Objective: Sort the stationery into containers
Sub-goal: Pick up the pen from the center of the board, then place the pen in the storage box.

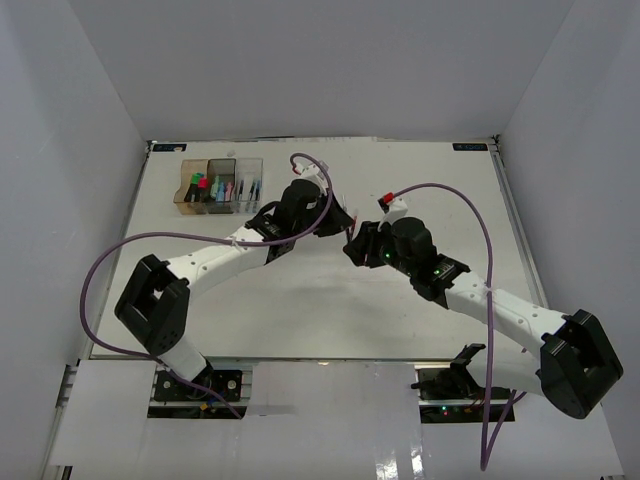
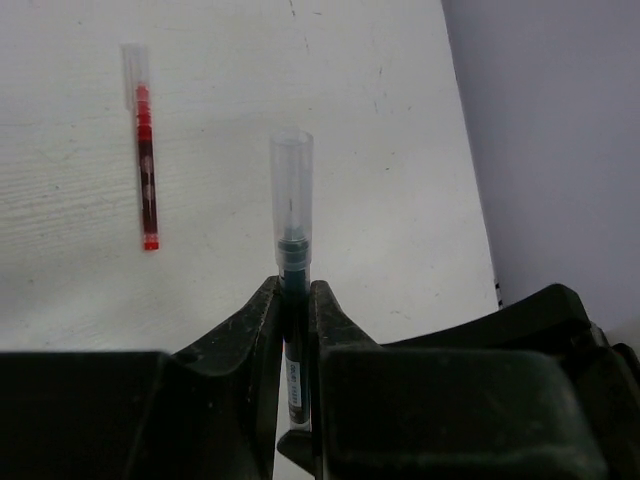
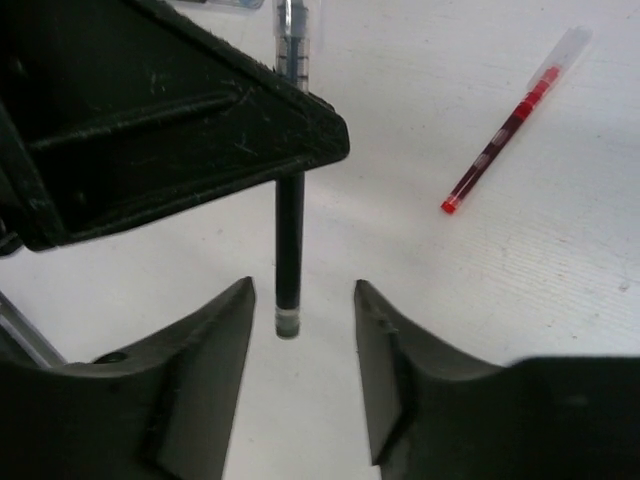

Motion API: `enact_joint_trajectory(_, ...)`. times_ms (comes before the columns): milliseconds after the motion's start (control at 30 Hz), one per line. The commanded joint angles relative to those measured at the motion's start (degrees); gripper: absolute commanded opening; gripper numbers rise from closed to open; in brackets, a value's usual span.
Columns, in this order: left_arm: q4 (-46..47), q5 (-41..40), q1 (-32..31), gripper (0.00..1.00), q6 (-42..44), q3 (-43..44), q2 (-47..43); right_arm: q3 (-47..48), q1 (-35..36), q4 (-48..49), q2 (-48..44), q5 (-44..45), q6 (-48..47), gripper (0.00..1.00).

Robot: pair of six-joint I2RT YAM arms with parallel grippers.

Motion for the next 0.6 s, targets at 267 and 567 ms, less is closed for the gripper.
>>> enact_joint_trajectory(267, -21.5, -6.8, 15.3, 0.11, 26.4, 18.3, 7.3, 0.0, 0.0, -5.1, 0.6, 6.7, -3.9, 0.93)
enact_joint_trajectory(567, -29.3, -15.2, 25.7, 0.14, 43.3, 34.8, 21.1, 0.8, -0.5, -8.3, 4.9, 9.5, -6.7, 0.96)
